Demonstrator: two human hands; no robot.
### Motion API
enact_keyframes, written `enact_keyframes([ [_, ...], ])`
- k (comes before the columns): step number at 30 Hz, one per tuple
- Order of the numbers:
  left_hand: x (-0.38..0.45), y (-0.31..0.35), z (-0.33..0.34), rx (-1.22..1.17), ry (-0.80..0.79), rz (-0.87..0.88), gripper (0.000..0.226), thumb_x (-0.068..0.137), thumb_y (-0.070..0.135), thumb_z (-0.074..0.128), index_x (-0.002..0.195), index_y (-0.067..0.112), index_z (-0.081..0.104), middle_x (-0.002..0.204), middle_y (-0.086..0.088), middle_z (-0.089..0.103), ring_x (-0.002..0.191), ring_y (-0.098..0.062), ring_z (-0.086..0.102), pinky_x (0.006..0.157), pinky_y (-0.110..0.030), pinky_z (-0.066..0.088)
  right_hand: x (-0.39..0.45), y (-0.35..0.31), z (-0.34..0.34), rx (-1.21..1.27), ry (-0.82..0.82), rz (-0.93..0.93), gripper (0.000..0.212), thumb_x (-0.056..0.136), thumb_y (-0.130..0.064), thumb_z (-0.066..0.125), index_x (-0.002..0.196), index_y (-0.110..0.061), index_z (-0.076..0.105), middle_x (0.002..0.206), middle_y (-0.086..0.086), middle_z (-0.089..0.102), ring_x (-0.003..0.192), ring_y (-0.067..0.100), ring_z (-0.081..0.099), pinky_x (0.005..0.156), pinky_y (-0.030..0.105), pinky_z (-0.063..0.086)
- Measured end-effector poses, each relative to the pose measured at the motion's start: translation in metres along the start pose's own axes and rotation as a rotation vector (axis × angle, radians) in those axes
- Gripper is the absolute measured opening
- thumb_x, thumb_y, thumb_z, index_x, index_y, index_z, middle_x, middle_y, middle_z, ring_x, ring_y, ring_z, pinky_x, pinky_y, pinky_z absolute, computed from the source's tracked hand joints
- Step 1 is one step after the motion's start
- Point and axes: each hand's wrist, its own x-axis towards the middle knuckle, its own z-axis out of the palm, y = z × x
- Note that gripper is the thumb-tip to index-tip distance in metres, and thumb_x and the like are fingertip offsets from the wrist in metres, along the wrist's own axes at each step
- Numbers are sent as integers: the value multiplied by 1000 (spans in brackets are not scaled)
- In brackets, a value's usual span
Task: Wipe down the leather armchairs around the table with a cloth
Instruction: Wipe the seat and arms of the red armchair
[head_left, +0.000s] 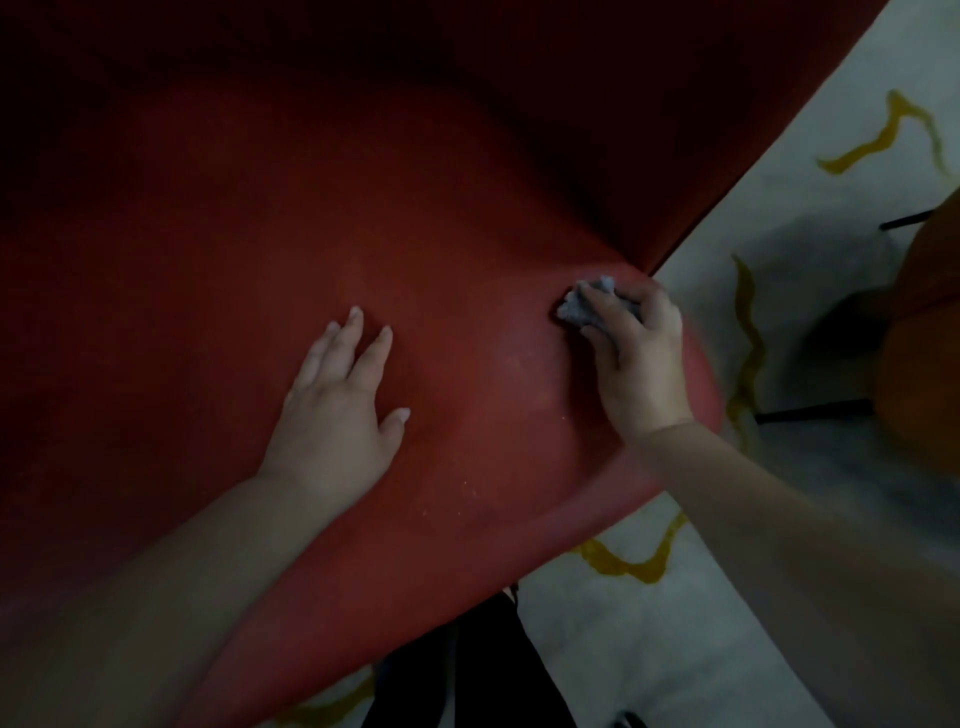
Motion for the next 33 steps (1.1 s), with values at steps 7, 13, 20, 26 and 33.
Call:
enact_keyframes([
  [7,-4,-1,0,-5,-15,26,77,90,38,60,154,27,19,163,3,-1,149,-18,-2,120,-39,11,-38,-20,12,16,8,40,35,91,-6,58,125,-14,61,118,17,51,104,32,48,95,35,37],
  [13,-21,-12,-2,4,-51,26,73,91,37,59,153,31,21,162,8,0,149,-14,-3,120,-43,17,-56,-36,22,13,28,121,38,92,-9,56,128,-19,59,122,11,49,110,23,44,94,12,17],
  [20,-39,-32,-3,22,-59,21,74,90,36,61,153,32,21,163,8,1,149,-15,-2,121,-39,14,-80,-59,35,65,54,148,38,93,-9,56,129,-21,58,116,9,48,107,17,43,96,5,19],
  [26,-56,-50,-5,38,-54,43,75,90,36,61,153,30,21,163,6,2,149,-15,-2,119,-34,10,-102,-89,46,114,64,127,39,90,-2,58,127,-16,61,110,13,50,100,24,48,93,26,36],
  [33,-66,-61,-3,23,-33,59,73,90,33,60,153,27,23,163,5,2,149,-15,-3,119,-33,9,-133,-136,72,179,37,115,43,87,3,60,126,-13,61,109,13,50,100,17,44,94,10,25],
])
